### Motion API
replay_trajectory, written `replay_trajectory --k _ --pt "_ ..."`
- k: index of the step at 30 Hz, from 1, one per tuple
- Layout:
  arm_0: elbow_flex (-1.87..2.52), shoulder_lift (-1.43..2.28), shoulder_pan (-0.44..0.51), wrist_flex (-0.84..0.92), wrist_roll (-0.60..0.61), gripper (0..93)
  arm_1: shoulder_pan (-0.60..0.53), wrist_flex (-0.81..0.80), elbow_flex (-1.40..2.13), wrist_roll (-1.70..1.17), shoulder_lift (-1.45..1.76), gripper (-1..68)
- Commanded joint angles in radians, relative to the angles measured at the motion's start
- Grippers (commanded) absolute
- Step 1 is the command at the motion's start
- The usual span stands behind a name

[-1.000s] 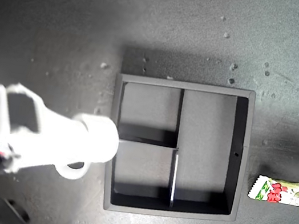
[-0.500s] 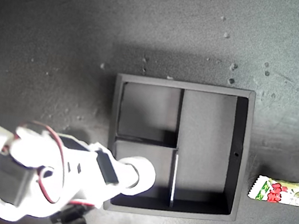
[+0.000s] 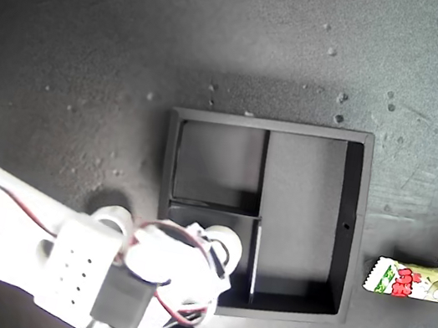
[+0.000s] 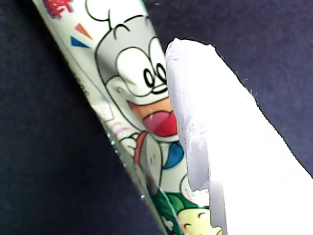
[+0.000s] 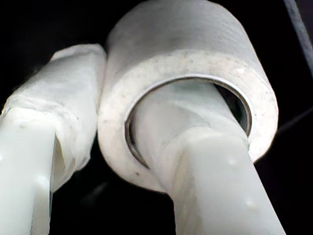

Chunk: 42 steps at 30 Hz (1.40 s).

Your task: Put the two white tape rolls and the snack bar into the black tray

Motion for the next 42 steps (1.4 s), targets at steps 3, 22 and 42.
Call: replay_trajectory --k 3,22,42 --pt "-0.434 -0.146 -0.032 0.193 -0.044 0.0 -0.044 -0.107 0.084 0.020 0.000 25.4" --pt "-0.430 -0.092 0.055 0.215 -0.097 15.5 -0.120 -0.373 0.318 0.064 0.000 27.9" --pt "0.066 0.807 0.037 0.216 -0.063 10.8 -0.031 -0.334 0.327 -0.049 0.014 0.0"
